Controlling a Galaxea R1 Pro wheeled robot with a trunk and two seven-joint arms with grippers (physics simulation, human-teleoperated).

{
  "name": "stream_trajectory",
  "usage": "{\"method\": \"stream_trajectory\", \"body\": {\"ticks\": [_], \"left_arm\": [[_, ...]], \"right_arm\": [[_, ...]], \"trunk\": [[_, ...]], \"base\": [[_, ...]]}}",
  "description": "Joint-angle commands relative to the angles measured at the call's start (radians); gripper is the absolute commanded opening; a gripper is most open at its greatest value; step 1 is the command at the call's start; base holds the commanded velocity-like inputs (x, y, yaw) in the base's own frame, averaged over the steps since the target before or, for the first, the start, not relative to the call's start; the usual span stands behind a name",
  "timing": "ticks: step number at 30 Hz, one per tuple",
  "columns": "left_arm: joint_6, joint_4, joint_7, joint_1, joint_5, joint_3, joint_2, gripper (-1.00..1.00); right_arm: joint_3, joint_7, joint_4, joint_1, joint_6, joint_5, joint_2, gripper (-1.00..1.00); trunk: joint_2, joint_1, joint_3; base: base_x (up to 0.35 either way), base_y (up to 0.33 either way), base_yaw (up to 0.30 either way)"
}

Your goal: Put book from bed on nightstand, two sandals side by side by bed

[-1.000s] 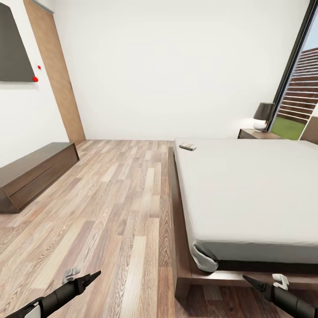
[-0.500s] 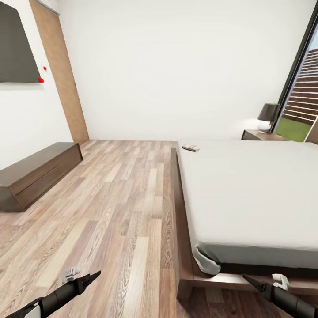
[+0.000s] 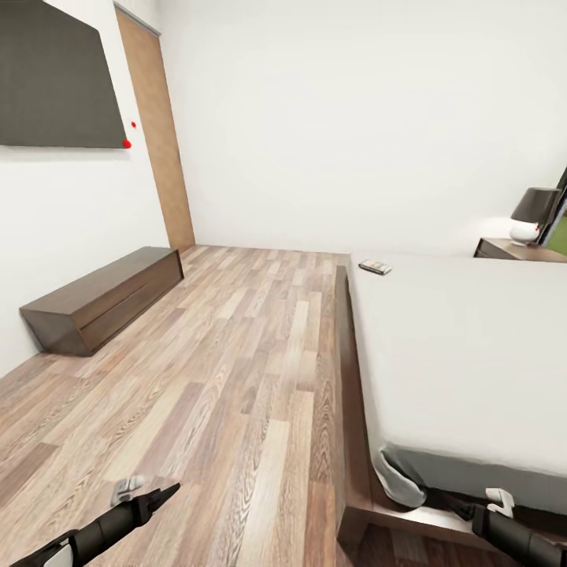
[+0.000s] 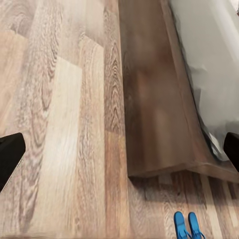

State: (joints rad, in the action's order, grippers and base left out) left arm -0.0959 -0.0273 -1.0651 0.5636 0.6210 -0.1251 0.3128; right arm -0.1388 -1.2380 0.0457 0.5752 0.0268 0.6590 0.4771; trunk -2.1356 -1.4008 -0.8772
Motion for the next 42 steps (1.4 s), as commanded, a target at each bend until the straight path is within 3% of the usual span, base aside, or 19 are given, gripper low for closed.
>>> {"method": "stream_trajectory", "body": {"ticks": [1,11,31,42], "left_arm": [[-0.01,0.001,-0.001,0.001,0.005,-0.008,0.0,1.0],[-0.01,0.001,-0.001,0.001,0.005,-0.008,0.0,1.0],[-0.01,0.001,-0.001,0.001,0.005,-0.008,0.0,1.0],[-0.01,0.001,-0.001,0.001,0.005,-0.008,0.0,1.0]], "right_arm": [[-0.008,-0.004,0.003,0.002,0.003,0.008,0.0,1.0],[-0.008,-0.004,0.003,0.002,0.002,0.008,0.0,1.0],[-0.01,-0.004,0.003,0.002,0.002,0.008,0.0,1.0],[-0.01,-0.004,0.003,0.002,0.002,0.008,0.0,1.0]], "trunk": [[0.0,0.0,-0.001],[0.0,0.0,-0.001],[0.0,0.0,-0.001],[0.0,0.0,-0.001]], "base": [[0.0,0.0,0.281],[0.0,0.0,0.26],[0.0,0.0,0.018],[0.0,0.0,0.199]]}}
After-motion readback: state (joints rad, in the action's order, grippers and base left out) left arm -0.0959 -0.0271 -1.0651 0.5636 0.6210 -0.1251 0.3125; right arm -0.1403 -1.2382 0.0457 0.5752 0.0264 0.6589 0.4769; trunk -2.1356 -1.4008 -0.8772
